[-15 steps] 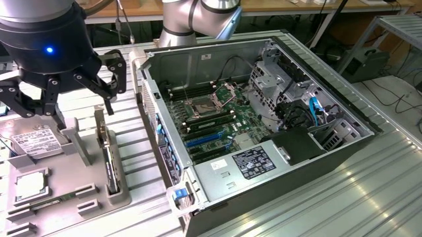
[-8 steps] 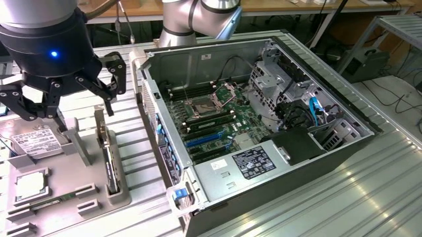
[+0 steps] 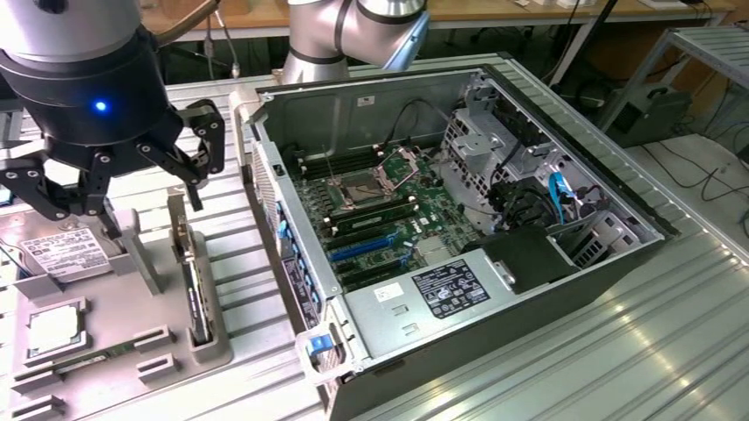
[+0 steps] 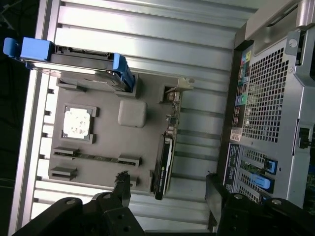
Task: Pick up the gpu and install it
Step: 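Pick up the gpu and move the gpu toward the slot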
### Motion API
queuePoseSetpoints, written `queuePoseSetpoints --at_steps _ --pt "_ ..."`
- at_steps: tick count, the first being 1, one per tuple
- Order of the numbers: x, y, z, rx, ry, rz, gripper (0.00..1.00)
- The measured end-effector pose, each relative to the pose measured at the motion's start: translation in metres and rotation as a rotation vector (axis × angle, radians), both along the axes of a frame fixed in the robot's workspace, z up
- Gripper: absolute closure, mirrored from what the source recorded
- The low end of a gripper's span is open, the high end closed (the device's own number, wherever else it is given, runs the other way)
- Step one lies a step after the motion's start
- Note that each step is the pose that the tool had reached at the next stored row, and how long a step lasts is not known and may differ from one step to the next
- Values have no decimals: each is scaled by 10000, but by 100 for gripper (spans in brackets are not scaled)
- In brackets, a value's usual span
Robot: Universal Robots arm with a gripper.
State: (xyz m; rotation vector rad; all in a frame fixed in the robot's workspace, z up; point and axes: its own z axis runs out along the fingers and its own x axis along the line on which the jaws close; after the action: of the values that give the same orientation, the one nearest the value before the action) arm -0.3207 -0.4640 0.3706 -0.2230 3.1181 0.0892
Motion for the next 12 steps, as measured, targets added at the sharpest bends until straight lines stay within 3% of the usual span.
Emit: queuePoseSetpoints --at_steps 12 --pt "0 0 -124 -3 1 0 28"
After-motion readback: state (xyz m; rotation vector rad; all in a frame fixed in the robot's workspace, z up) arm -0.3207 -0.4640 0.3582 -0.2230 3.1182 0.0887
